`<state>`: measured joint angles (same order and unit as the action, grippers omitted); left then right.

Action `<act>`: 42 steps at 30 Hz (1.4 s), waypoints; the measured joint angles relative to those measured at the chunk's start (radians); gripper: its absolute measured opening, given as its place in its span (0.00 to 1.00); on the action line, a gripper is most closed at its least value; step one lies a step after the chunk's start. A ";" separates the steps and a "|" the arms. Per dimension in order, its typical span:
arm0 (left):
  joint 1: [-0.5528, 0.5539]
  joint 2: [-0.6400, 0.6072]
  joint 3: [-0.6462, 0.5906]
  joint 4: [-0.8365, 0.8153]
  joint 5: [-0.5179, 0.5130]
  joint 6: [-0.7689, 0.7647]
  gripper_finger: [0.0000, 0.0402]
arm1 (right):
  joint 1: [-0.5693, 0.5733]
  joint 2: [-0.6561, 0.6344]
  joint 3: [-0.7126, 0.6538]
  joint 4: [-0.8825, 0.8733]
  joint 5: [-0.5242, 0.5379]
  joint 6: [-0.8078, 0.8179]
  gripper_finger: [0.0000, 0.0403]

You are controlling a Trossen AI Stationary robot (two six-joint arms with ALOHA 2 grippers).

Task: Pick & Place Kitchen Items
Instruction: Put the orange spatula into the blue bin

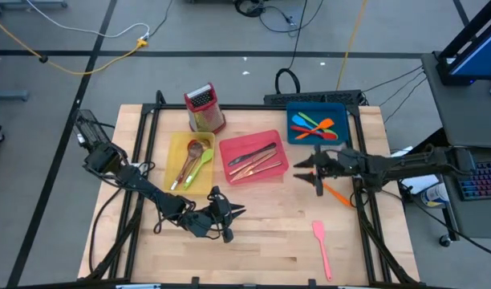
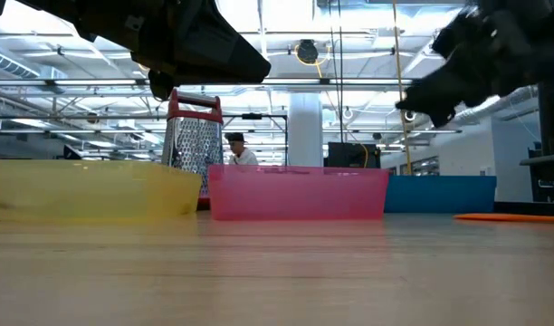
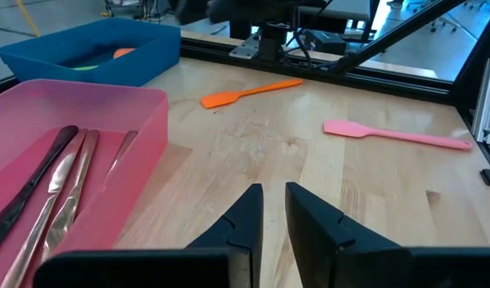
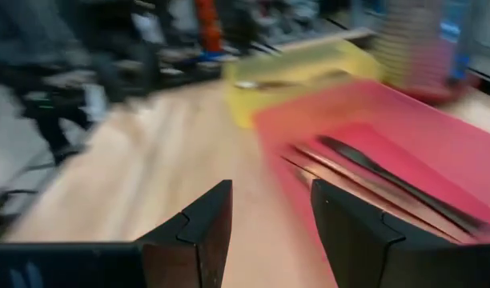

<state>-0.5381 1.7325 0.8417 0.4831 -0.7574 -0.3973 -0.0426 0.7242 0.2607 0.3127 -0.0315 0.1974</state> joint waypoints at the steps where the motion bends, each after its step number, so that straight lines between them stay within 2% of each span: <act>1: 0.000 0.000 0.000 0.000 0.000 0.000 0.14 | 0.033 0.000 0.000 0.020 0.000 0.000 0.41; 7: 0.000 0.000 0.000 0.000 0.000 0.000 0.14 | 0.196 0.000 0.000 0.096 0.023 -0.005 0.41; 10: 0.000 0.000 0.000 0.000 0.000 0.000 0.14 | 0.238 0.001 0.000 0.102 0.086 0.003 0.41; 15: 0.000 0.000 0.000 0.000 0.000 0.000 0.14 | 0.285 0.002 0.000 0.092 0.111 0.023 0.41; 42: 0.023 0.000 0.000 0.002 0.025 0.000 0.14 | 0.293 0.005 0.000 0.034 0.114 0.053 0.41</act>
<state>-0.5154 1.7325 0.8417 0.4849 -0.7322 -0.3973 0.2508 0.7296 0.2607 0.3466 0.0822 0.2508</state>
